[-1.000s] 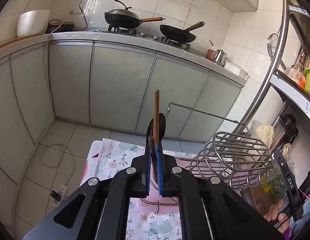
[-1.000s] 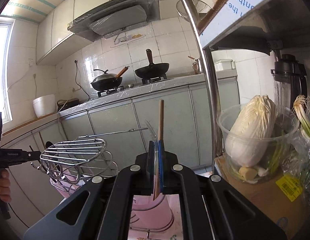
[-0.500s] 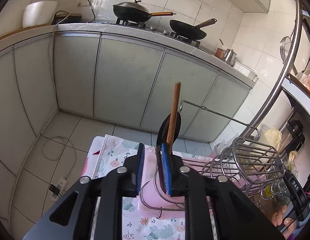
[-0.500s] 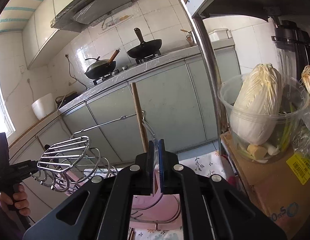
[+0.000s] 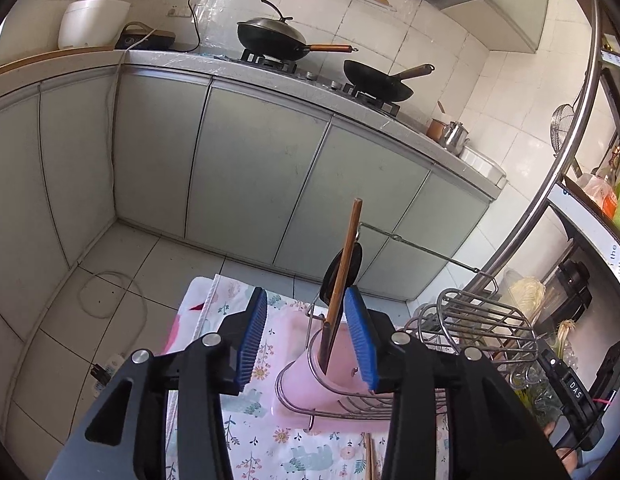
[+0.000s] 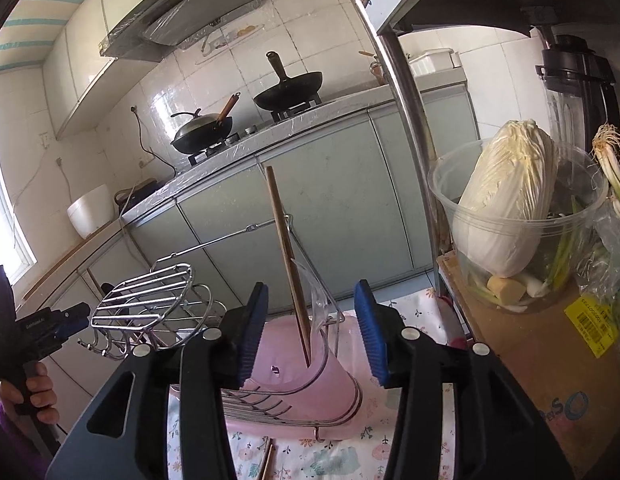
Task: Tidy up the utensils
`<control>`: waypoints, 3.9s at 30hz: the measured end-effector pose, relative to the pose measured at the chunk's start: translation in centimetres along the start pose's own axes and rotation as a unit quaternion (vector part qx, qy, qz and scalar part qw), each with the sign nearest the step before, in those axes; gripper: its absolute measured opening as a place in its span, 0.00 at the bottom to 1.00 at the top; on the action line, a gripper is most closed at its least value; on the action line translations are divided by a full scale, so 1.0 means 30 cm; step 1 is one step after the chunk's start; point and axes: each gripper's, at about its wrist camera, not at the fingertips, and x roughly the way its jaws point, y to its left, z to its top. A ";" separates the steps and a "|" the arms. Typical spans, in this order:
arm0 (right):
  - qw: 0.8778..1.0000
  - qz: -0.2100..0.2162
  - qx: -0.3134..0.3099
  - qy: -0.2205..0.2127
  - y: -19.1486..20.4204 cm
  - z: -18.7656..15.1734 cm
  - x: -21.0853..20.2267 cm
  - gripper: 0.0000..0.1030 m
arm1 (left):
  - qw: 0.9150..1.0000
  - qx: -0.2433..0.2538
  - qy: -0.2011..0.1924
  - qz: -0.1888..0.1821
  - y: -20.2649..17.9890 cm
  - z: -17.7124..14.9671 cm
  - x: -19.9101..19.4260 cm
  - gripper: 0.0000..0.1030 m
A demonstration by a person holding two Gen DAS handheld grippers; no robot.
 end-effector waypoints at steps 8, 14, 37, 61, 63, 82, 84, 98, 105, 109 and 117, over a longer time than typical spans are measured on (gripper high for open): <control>1.000 -0.004 0.002 0.004 0.000 -0.053 -0.106 0.45 | 1.000 0.010 0.009 -0.007 0.004 -0.077 -0.081 0.39; 0.999 -0.006 -0.011 0.040 0.022 -0.140 -0.136 0.45 | 0.999 0.021 0.039 -0.014 -0.004 -0.176 -0.112 0.39; 0.977 0.000 0.010 0.214 0.005 -0.476 -0.041 0.45 | 0.965 0.063 0.252 -0.045 -0.106 -0.667 0.078 0.39; 0.956 0.036 0.037 0.288 0.004 -0.561 0.058 0.45 | 0.956 0.099 0.275 -0.014 -0.183 -0.764 0.209 0.01; 0.953 0.046 0.045 0.297 0.010 -0.567 0.069 0.45 | 0.959 0.092 0.266 -0.013 -0.162 -0.741 0.192 0.01; 0.909 0.102 0.141 0.379 0.073 -0.673 0.279 0.10 | 0.972 0.010 0.233 0.021 0.084 -0.660 0.155 0.01; 0.910 0.104 0.136 0.377 0.086 -0.671 0.283 0.07 | 0.972 0.008 0.232 0.021 0.090 -0.664 0.150 0.01; 0.935 -0.003 0.088 0.342 0.002 -0.594 0.193 0.07 | 0.969 0.004 0.243 0.040 0.122 -0.664 0.169 0.01; 0.926 -0.011 0.055 0.373 0.017 -0.597 0.230 0.08 | 0.955 0.032 0.291 0.038 0.114 -0.659 0.216 0.03; 0.923 -0.009 0.041 0.383 0.011 -0.567 0.247 0.09 | 0.946 0.046 0.320 0.027 0.105 -0.644 0.252 0.05; 0.919 -0.006 0.033 0.393 -0.015 -0.497 0.279 0.21 | 0.932 0.043 0.360 0.000 0.105 -0.626 0.309 0.11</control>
